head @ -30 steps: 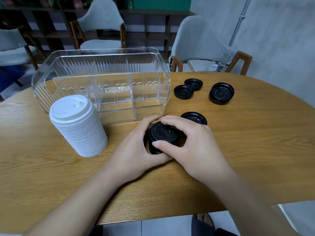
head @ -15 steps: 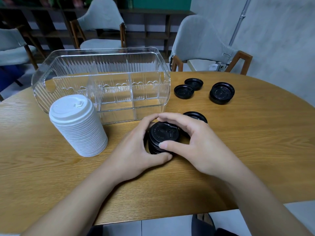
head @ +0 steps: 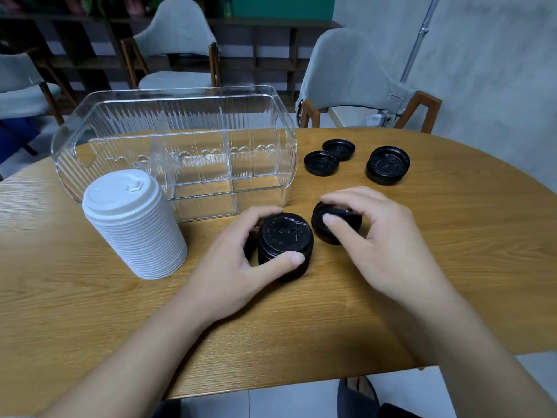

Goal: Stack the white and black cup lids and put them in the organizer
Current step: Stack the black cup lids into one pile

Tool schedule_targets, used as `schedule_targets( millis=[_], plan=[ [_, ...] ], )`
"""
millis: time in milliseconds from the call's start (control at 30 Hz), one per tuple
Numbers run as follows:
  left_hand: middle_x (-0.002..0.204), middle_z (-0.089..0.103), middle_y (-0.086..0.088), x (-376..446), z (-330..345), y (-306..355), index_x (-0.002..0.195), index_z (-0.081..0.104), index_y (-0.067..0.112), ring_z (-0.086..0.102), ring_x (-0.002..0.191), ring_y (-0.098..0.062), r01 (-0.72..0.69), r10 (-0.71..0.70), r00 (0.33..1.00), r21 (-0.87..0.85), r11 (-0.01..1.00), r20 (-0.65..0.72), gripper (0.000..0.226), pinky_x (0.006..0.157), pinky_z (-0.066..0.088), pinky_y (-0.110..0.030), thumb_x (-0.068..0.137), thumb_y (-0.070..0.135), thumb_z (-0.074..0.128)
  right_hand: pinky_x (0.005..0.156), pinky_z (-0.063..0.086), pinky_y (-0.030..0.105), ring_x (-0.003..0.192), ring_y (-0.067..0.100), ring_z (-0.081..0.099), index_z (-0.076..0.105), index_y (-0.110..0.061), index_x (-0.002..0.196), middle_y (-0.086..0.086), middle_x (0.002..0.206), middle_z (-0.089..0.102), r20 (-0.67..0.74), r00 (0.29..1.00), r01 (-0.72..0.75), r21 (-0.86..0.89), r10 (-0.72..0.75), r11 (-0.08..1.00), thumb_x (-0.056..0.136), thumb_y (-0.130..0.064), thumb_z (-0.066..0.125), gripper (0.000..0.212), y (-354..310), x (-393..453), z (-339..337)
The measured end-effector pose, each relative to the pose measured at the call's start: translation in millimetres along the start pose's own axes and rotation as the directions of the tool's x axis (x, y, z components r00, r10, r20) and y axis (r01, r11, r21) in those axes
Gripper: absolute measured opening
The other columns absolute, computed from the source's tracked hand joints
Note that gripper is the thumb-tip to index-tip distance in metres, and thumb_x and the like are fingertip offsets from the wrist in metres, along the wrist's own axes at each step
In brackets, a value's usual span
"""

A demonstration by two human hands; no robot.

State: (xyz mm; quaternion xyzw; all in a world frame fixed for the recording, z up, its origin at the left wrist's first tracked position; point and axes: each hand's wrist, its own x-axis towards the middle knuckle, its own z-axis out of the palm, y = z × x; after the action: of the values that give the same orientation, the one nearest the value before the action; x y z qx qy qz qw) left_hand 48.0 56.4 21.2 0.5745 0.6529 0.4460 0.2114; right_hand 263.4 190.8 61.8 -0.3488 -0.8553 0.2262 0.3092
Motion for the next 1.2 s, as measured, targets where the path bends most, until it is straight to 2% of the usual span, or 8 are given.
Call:
schedule_targets(
  millis=[167,367,533,733,867,967,1067,1200],
  plan=[
    [0.135,0.073,0.026,0,0,4,0.146,0.063,0.041,0.067,0.129,0.0,0.013,-0.013,0.998,-0.005,1.0,-0.055,0.068,0.109,0.051,-0.027,0.085,0.061,0.085,0.111,0.031,0.034,0.12,0.009,0.051,0.079,-0.032,0.126,-0.019,0.121,0.066,0.095,0.995,0.021,-0.328,0.01,0.944,0.094,-0.053,0.078,0.039,18,-4,10],
    [0.138,0.072,0.026,0,-1,4,0.151,0.059,0.044,0.065,0.131,0.002,0.026,-0.026,0.996,0.0,1.0,-0.088,0.071,0.109,0.048,-0.023,0.087,0.064,0.083,0.105,0.029,0.036,0.105,0.018,0.059,0.085,-0.029,0.102,-0.012,0.103,0.072,0.042,0.998,0.059,-0.424,-0.046,0.904,0.098,-0.031,0.081,0.006,18,-1,19],
    [0.139,0.069,0.026,1,0,3,0.149,0.062,0.044,0.065,0.131,0.003,0.024,-0.022,0.994,0.021,0.999,-0.103,0.069,0.11,0.048,-0.023,0.086,0.067,0.081,0.103,0.027,0.033,0.1,0.018,0.057,0.074,-0.03,0.09,-0.012,0.096,0.067,0.041,0.999,0.023,-0.422,-0.007,0.906,0.095,-0.027,0.083,0.011,14,-2,23],
    [0.137,0.071,0.028,1,0,2,0.147,0.062,0.046,0.065,0.129,0.003,0.023,-0.019,0.994,0.039,0.999,-0.107,0.069,0.108,0.048,-0.022,0.084,0.068,0.082,0.103,0.024,0.028,0.097,0.01,0.052,0.067,-0.035,0.085,-0.021,0.093,0.063,0.011,0.999,-0.038,-0.284,0.043,0.958,0.09,-0.042,0.088,0.022,15,-2,17],
    [0.136,0.071,0.03,0,0,2,0.149,0.061,0.045,0.065,0.128,0.006,0.029,-0.024,0.993,0.041,0.999,-0.115,0.075,0.108,0.049,-0.02,0.082,0.069,0.083,0.106,0.034,0.035,0.098,0.007,0.057,0.071,-0.035,0.088,-0.02,0.094,0.068,-0.064,0.997,-0.053,-0.137,0.044,0.989,0.093,-0.041,0.085,0.015,9,-3,10],
    [0.145,0.066,0.029,0,0,0,0.157,0.053,0.047,0.062,0.135,0.004,0.027,-0.021,0.994,0.048,0.999,-0.106,0.086,0.115,0.05,-0.029,0.081,0.072,0.084,0.096,0.047,0.031,0.101,0.003,0.065,0.076,-0.035,0.093,-0.018,0.095,0.075,-0.115,0.986,-0.111,0.098,0.122,0.989,0.098,-0.037,0.081,0.007,-3,-3,0],
    [0.155,0.057,0.026,-1,0,2,0.164,0.045,0.044,0.054,0.147,0.0,-0.009,0.018,0.993,0.082,0.997,-0.113,0.095,0.124,0.047,-0.039,0.083,0.069,0.088,0.092,0.057,0.027,0.099,0.012,0.074,0.08,-0.028,0.099,-0.01,0.098,0.081,-0.123,0.976,-0.123,0.366,0.179,0.922,0.102,-0.027,0.079,0.003,-16,-3,-6],
    [0.164,0.051,0.021,-3,1,9,0.169,0.041,0.034,0.046,0.158,-0.009,-0.118,0.142,0.975,0.141,0.983,-0.173,0.1,0.13,0.039,-0.046,0.086,0.054,0.093,0.096,0.063,0.037,0.102,0.022,0.081,0.08,-0.014,0.113,0.004,0.104,0.084,-0.073,0.959,-0.162,0.648,0.272,0.744,0.106,-0.02,0.073,0.012,-26,-3,-6]
  ],
)
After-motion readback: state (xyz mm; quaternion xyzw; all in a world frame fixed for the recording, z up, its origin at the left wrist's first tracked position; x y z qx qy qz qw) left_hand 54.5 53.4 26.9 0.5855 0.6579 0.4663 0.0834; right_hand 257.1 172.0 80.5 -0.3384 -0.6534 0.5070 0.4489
